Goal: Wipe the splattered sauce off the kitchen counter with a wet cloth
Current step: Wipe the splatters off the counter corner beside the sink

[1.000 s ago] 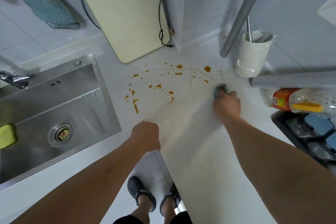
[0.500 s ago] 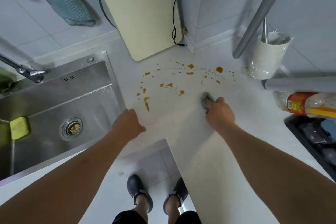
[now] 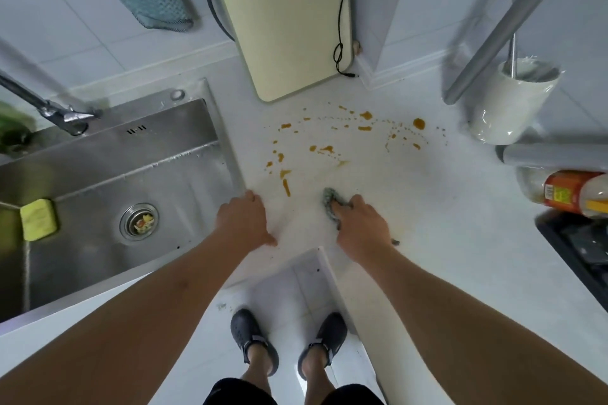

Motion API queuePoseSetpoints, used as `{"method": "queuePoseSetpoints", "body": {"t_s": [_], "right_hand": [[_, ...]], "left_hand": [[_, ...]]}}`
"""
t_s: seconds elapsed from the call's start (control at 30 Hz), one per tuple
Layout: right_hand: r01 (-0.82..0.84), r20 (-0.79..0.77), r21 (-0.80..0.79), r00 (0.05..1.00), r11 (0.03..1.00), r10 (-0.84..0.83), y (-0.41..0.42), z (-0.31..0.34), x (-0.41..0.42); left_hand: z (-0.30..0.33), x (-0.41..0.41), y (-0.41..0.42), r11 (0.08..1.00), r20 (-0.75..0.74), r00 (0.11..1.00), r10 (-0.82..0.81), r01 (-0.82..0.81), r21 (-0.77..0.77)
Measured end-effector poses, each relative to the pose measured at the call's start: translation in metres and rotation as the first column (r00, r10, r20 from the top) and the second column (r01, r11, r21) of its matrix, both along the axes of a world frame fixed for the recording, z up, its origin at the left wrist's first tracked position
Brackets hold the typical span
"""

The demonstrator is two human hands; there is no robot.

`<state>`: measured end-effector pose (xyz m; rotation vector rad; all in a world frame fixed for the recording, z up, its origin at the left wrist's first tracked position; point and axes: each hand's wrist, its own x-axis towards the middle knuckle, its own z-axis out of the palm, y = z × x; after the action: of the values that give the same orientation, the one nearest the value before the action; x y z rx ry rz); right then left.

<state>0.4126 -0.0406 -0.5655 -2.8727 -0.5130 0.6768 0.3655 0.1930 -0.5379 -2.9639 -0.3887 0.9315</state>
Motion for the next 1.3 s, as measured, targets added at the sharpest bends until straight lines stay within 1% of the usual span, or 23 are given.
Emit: {"method": "queuePoseSetpoints", "body": {"t_s": [0.07, 0.17, 0.23, 0.33, 0.4, 0.47, 0.53, 0.57, 0.6, 0.63, 0.7, 0.73, 0.8, 0.83, 0.87, 0.9, 1.0, 1.1, 1.2, 1.23, 1.27, 1.3], "right_hand": [[0.177, 0.041, -0.018, 0.983, 0.984, -0.177, -0.038, 0.0, 0.018], [0.397, 0.078, -0.044, 0.916, 0.917, -0.393, -0.065, 0.004, 0.061], [0.486, 0.103, -0.031, 0.871, 0.873, -0.481, -0.052, 0.006, 0.088], [0.522, 0.072, 0.076, 0.847, 0.85, -0.526, 0.003, 0.006, 0.097], [0.439, 0.055, 0.121, 0.892, 0.89, -0.448, 0.043, 0.004, 0.082], [0.284, 0.044, 0.115, 0.956, 0.952, -0.29, 0.069, 0.002, 0.054], [0.126, 0.056, 0.069, 0.99, 0.99, -0.13, 0.069, -0.002, 0.027], [0.083, 0.054, 0.056, 0.995, 0.995, -0.086, 0.056, -0.004, 0.018], [0.077, 0.049, 0.044, 0.996, 0.996, -0.079, 0.038, -0.006, 0.013], [0.11, 0.051, 0.032, 0.992, 0.993, -0.111, 0.016, -0.006, 0.014], [0.29, 0.093, -0.002, 0.953, 0.957, -0.289, -0.028, -0.005, 0.024], [0.402, 0.114, -0.018, 0.91, 0.915, -0.398, -0.045, -0.005, 0.033], [0.601, 0.14, -0.032, 0.794, 0.799, -0.592, -0.054, -0.005, 0.053], [0.648, 0.143, -0.04, 0.757, 0.761, -0.637, -0.046, -0.006, 0.061], [0.65, 0.143, -0.041, 0.756, 0.759, -0.639, -0.031, -0.006, 0.065], [0.619, 0.144, -0.033, 0.78, 0.784, -0.609, -0.011, -0.007, 0.066], [0.41, 0.148, 0.002, 0.902, 0.912, -0.406, 0.057, -0.008, 0.051], [0.254, 0.143, 0.003, 0.957, 0.967, -0.252, 0.094, -0.005, 0.022], [0.079, 0.106, 0.051, 0.991, 0.996, -0.084, 0.07, -0.004, 0.001], [0.069, 0.12, 0.077, 0.99, 0.995, -0.078, 0.05, -0.006, -0.002], [0.102, 0.151, 0.09, 0.982, 0.991, -0.115, 0.027, -0.01, -0.005], [0.19, 0.185, 0.088, 0.962, 0.978, -0.203, 0.003, -0.013, -0.009]], "left_hand": [[-0.002, 0.004, -0.001, 0.999, -0.003, 1.0, 0.022, -0.022, -0.031], [-0.006, 0.005, 0.002, 0.996, -0.015, 0.998, 0.061, -0.062, -0.069], [-0.007, 0.006, 0.003, 0.998, -0.011, 1.0, 0.023, -0.024, -0.05], [-0.009, 0.005, 0.006, 0.999, -0.01, 1.0, -0.028, 0.027, -0.025], [-0.007, 0.007, 0.007, 0.996, -0.025, 0.996, -0.088, 0.089, 0.017], [-0.004, 0.009, 0.007, 0.987, -0.037, 0.988, -0.147, 0.15, 0.063], [-0.004, 0.011, 0.01, 0.982, -0.035, 0.983, -0.178, 0.18, 0.063], [-0.006, 0.012, 0.012, 0.983, -0.035, 0.983, -0.179, 0.18, 0.04], [-0.008, 0.013, 0.015, 0.984, -0.032, 0.984, -0.175, 0.175, 0.015], [-0.009, 0.014, 0.016, 0.985, -0.031, 0.984, -0.174, 0.174, -0.003], [-0.01, 0.016, 0.016, 0.982, -0.043, 0.982, -0.186, 0.185, -0.026], [-0.01, 0.017, 0.015, 0.982, -0.051, 0.982, -0.185, 0.183, -0.036], [-0.012, 0.018, 0.014, 0.983, -0.065, 0.982, -0.179, 0.176, -0.054], [-0.013, 0.019, 0.015, 0.983, -0.067, 0.982, -0.176, 0.172, -0.06], [-0.015, 0.019, 0.015, 0.984, -0.07, 0.983, -0.172, 0.168, -0.066], [-0.016, 0.019, 0.016, 0.984, -0.07, 0.983, -0.17, 0.165, -0.074], [-0.017, 0.017, 0.017, 0.983, -0.064, 0.985, -0.161, 0.154, -0.098], [-0.015, 0.015, 0.016, 0.983, -0.033, 0.987, -0.157, 0.153, -0.101], [-0.014, 0.015, 0.018, 0.983, -0.035, 0.987, -0.159, 0.155, -0.103], [-0.014, 0.015, 0.018, 0.982, -0.032, 0.986, -0.165, 0.161, -0.099], [-0.013, 0.014, 0.018, 0.981, -0.026, 0.985, -0.172, 0.169, -0.091], [-0.013, 0.012, 0.019, 0.98, -0.014, 0.983, -0.18, 0.179, -0.085]]}}
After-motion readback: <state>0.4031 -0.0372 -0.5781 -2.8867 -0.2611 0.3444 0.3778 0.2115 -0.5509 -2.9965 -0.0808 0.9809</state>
